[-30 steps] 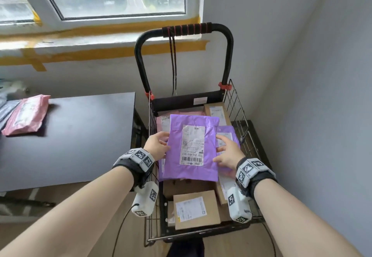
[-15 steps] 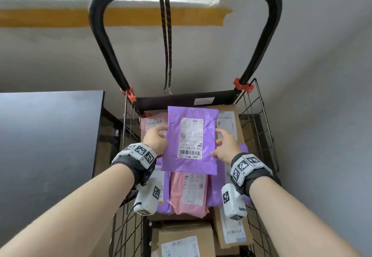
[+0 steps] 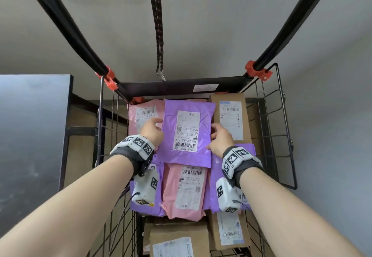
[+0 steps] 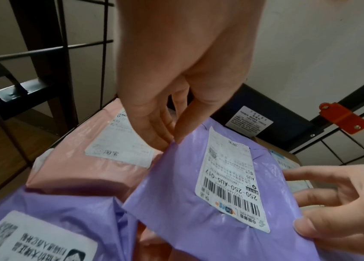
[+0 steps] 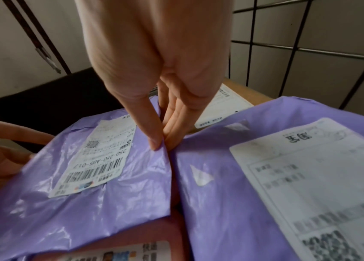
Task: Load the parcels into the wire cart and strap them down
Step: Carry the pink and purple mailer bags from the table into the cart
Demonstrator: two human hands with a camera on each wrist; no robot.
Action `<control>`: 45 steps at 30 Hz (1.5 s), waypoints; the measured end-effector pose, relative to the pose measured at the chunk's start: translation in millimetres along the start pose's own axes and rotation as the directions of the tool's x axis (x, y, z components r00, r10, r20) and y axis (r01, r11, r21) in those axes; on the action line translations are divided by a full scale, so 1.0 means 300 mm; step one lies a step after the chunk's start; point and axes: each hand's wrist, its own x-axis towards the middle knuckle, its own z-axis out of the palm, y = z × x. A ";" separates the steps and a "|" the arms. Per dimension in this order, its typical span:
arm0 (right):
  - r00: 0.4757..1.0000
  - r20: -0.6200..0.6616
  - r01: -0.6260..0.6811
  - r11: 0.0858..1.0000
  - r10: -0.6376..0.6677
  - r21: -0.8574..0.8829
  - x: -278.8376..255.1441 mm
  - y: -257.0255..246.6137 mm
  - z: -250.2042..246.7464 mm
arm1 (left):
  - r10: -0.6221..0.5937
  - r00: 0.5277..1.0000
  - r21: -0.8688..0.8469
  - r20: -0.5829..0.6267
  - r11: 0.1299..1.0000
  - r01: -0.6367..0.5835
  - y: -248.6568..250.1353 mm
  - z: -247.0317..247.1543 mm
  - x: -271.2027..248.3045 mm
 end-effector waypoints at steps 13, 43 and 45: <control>0.993 0.069 0.105 0.983 -0.095 -0.153 -0.268 0.006 -0.138 | 0.087 0.996 0.249 0.019 0.964 -0.089 -0.016 0.023 -0.333; 0.667 0.362 0.687 0.349 -0.651 -0.638 -1.518 -0.475 0.347 | 0.157 0.827 0.476 -0.540 0.867 0.146 -0.666 -0.531 -1.674; 0.665 0.356 0.682 0.341 -0.656 -0.647 -1.544 -0.562 0.456 | 0.172 0.814 0.473 -0.554 0.870 0.138 -0.758 -0.630 -1.659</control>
